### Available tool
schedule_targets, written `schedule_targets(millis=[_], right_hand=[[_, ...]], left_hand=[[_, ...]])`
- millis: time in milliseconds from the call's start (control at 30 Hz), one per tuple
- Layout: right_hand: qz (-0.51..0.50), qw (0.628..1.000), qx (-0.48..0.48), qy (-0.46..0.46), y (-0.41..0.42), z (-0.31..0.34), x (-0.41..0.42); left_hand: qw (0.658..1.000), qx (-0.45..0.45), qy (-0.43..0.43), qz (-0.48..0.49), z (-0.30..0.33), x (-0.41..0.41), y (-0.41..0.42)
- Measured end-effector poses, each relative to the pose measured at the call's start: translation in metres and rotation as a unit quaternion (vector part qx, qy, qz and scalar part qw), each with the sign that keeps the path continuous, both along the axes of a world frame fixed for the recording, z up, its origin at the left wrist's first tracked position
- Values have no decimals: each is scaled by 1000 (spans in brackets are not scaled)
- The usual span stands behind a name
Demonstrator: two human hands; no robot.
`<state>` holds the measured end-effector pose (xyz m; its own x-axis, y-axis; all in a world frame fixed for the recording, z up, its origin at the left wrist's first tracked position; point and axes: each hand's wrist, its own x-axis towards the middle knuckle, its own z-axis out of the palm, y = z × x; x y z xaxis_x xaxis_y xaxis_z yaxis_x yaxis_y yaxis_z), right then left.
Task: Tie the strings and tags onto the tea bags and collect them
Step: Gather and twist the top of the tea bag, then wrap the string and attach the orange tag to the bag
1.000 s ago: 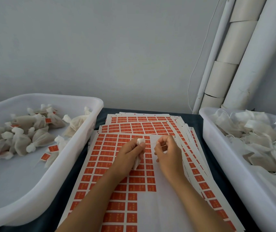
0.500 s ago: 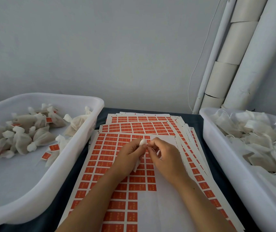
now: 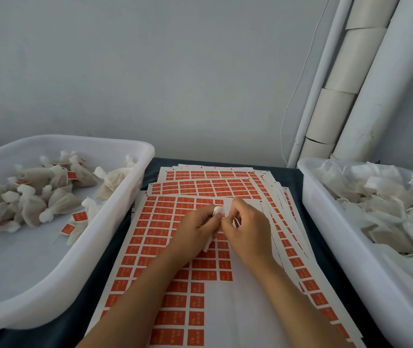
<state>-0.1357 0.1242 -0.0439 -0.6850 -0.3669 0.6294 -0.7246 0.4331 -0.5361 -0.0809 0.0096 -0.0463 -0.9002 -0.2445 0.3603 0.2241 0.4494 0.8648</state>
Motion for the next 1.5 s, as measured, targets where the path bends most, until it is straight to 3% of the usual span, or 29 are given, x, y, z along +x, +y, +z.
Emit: schedule_targets(millis=[133, 300, 433, 567, 733, 900, 1033, 1300, 1500], right_hand=[[45, 997, 27, -62, 4, -2, -5], [69, 981, 140, -117, 13, -3, -8], [72, 969, 223, -81, 20, 2, 0], [134, 930, 339, -50, 35, 14, 12], [207, 896, 391, -20, 52, 28, 23], [220, 862, 450, 75, 52, 29, 31], [218, 844, 468, 143, 51, 23, 32], [203, 868, 380, 248, 59, 13, 34], [200, 879, 362, 237, 57, 11, 32]], left_hand=[[1000, 5, -4, 6, -1, 1, -5], [997, 67, -19, 24, -4, 1, -11], [996, 81, -34, 23, -4, 2, -9], [996, 84, -42, 11, -3, 1, -10], [995, 94, -44, -2, -4, 2, -11], [994, 97, -48, 7, -5, 1, -12], [993, 101, -53, 5, -5, -2, -13], [994, 98, -51, 12, -5, -4, -13], [995, 90, -51, 12, -6, -2, -12]])
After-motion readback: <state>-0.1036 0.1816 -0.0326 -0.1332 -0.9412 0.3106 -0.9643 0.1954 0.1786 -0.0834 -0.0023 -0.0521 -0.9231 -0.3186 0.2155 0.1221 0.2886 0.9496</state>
